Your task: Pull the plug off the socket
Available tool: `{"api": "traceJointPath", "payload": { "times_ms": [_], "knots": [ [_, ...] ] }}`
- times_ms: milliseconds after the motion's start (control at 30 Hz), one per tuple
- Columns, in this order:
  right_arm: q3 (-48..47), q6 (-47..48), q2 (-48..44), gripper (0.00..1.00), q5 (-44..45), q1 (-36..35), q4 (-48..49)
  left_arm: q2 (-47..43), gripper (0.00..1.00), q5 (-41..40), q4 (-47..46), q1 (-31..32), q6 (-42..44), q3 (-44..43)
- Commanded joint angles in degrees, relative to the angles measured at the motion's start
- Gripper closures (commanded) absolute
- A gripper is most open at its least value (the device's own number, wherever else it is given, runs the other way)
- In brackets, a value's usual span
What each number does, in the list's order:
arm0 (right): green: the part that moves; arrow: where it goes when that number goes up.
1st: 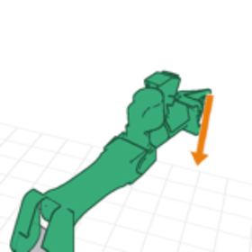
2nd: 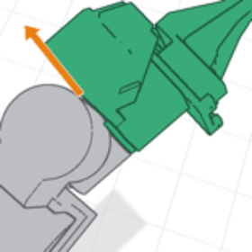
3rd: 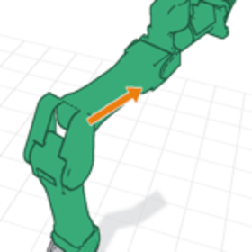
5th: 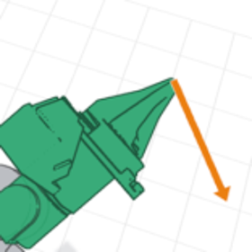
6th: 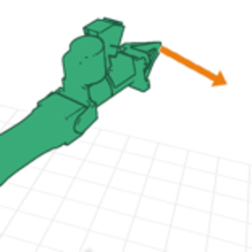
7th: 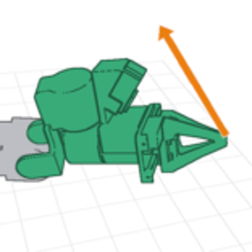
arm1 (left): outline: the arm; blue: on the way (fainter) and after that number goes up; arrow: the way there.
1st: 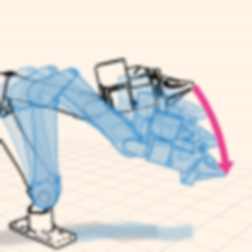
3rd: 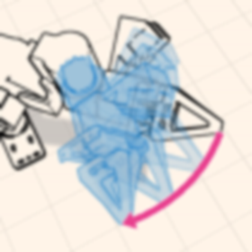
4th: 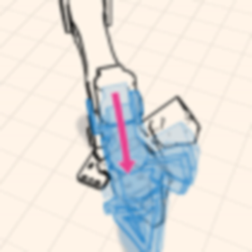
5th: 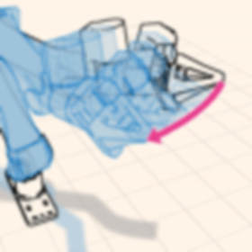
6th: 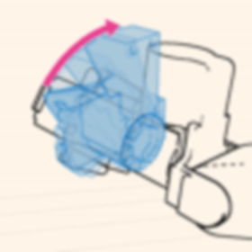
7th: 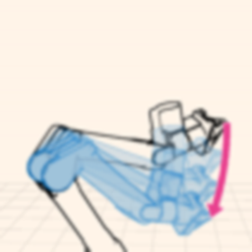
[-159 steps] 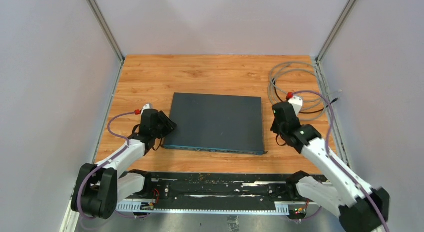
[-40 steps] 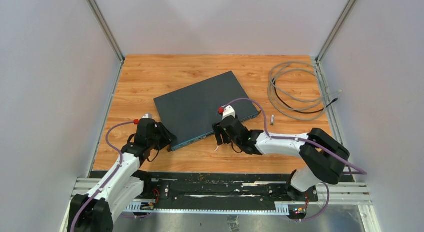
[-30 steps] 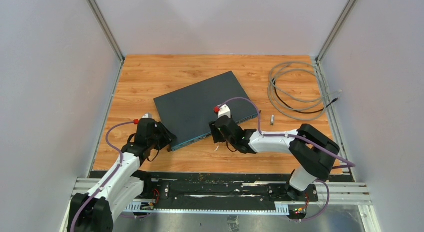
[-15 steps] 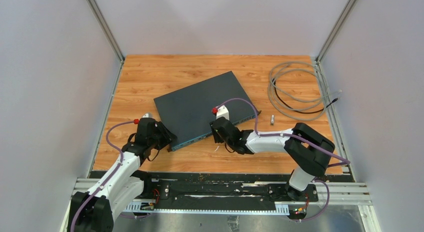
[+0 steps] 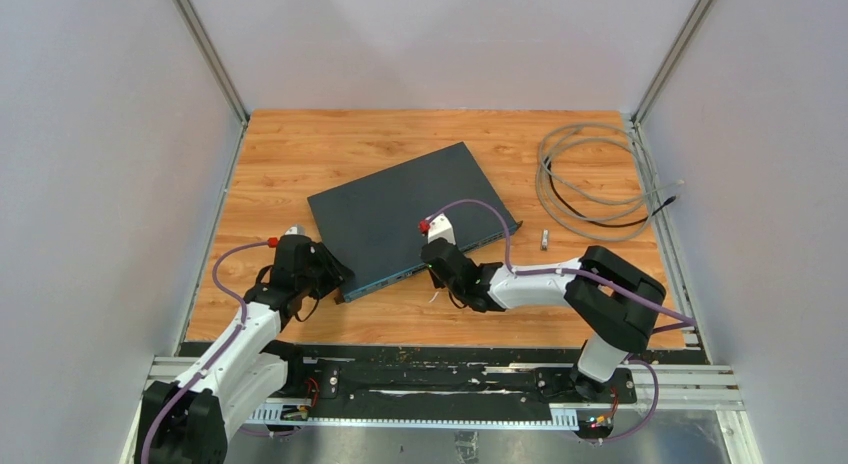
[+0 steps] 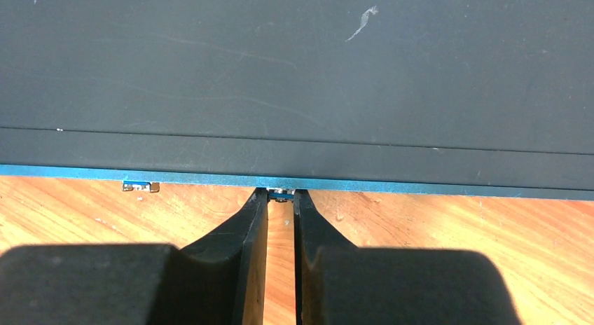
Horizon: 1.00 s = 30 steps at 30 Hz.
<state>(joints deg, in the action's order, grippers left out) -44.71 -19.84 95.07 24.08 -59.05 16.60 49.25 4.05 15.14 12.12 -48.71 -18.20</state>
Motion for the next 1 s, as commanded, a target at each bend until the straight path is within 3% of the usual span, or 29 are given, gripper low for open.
{"api": "traceJointPath", "payload": {
  "times_ms": [0,467,633,967],
  "knots": [
    [-0.64,0.41,-0.64,0.98,1.97,-0.78,5.39,3.11,0.52,-1.68,2.12,0.36,0.34,2.5],
    [-3.44,-9.51,-0.43,1.0,-7.7,-0.19,-13.99,3.93,0.53,-1.91,1.57,0.36,-0.84,2.36],
    [3.02,-5.6,-3.41,1.0,-7.96,-0.28,-3.82,4.43,0.53,-2.04,1.34,0.36,-0.73,2.44],
    [9.13,-2.77,-12.87,1.0,-7.38,-1.45,-5.32,5.58,0.54,-2.58,0.59,0.36,-0.85,2.38]
  ]
}}
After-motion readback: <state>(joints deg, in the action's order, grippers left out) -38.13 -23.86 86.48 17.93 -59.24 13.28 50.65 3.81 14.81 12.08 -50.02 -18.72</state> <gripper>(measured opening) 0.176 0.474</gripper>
